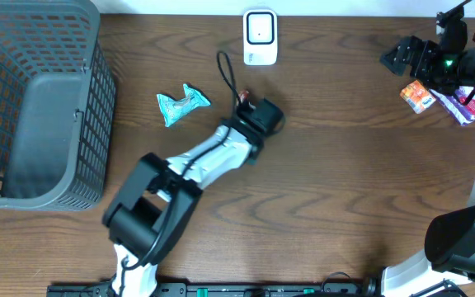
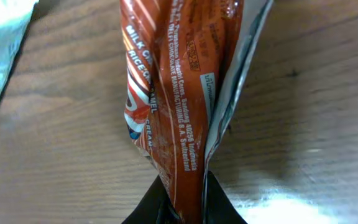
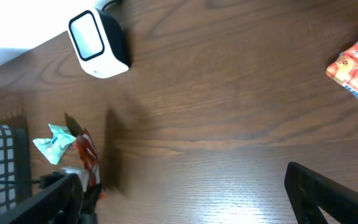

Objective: Scan the item barcode
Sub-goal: 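Carry the orange bar right and set it down mid-table, then reach the right gripper to the orange bar and grasp it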

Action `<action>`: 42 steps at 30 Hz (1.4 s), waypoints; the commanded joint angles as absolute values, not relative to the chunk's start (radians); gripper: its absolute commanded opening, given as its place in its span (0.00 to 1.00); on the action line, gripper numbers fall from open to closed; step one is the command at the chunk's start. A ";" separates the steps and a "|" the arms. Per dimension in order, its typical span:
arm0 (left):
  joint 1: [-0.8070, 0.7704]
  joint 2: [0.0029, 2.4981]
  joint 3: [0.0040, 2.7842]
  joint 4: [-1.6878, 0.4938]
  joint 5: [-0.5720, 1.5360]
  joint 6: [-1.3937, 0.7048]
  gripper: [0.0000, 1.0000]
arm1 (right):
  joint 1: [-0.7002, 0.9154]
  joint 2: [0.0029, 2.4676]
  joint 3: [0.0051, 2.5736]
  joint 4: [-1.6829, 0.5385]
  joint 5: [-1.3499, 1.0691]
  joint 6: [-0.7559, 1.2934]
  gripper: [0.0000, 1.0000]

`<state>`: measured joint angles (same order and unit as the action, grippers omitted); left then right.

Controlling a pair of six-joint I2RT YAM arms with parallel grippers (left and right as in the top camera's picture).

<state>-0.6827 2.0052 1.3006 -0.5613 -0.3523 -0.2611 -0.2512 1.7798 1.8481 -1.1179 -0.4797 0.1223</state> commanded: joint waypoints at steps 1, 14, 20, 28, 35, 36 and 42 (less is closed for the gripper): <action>-0.740 2.042 1.308 -0.564 -0.562 -0.380 0.07 | -0.249 1.787 1.845 -1.119 -0.495 0.126 0.99; -0.903 2.051 1.307 -0.551 -0.496 -0.372 0.37 | -0.249 1.787 1.845 -1.119 -0.495 0.126 0.99; -0.929 2.043 1.308 -0.559 -0.435 -0.372 0.37 | -0.249 1.787 1.845 -1.119 -0.495 0.126 0.99; -0.846 1.841 1.323 -0.603 -0.434 -0.368 0.50 | -0.249 1.787 1.845 -1.119 -0.495 0.126 0.99; -0.582 1.584 1.322 -0.723 -0.430 -0.373 0.65 | -0.248 1.787 1.845 -1.119 -0.496 0.126 0.99; -0.546 1.570 1.322 -0.747 -0.418 -0.380 0.65 | -0.248 1.787 1.845 -1.119 -0.496 0.126 0.99; -0.419 1.567 1.308 -0.838 -0.327 -0.379 0.78 | -0.249 1.787 1.845 -1.119 -0.495 0.126 0.99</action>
<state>-0.4595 1.5513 1.3212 -0.8150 -0.3862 -0.3744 -0.2512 1.7798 1.8481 -1.1179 -0.4797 0.1223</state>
